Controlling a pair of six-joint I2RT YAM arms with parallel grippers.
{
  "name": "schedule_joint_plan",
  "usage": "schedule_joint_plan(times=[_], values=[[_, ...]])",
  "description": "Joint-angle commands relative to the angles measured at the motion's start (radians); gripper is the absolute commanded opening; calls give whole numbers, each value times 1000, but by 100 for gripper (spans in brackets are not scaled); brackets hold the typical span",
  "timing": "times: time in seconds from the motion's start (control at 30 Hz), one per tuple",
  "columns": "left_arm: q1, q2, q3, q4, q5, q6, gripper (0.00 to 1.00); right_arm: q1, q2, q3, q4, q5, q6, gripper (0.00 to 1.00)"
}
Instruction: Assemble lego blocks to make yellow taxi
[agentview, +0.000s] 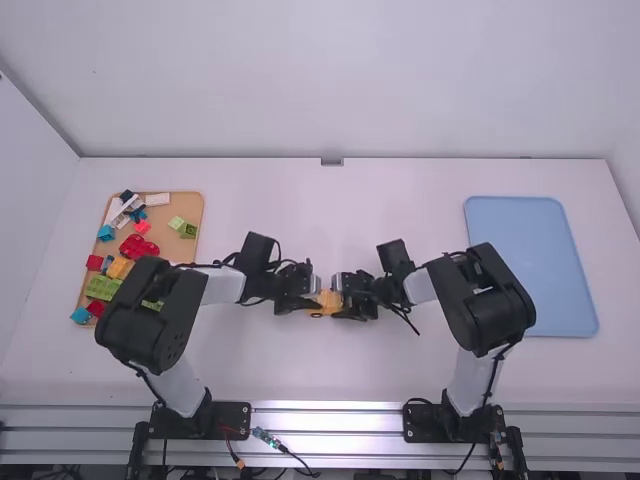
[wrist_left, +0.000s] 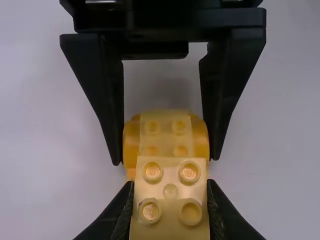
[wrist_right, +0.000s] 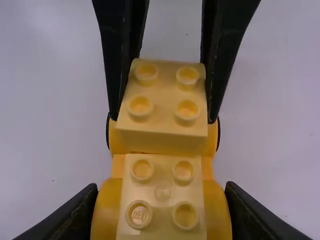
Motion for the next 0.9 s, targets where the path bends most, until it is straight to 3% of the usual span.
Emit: schedule_joint_plan(times=[0.0, 0.87], values=[[-9, 9, -11, -10, 11, 18, 2, 6, 25, -32, -16, 118, -27, 19], [-9, 28, -11, 4, -90, -31, 2, 6, 25, -33, 6, 156, 35, 18]])
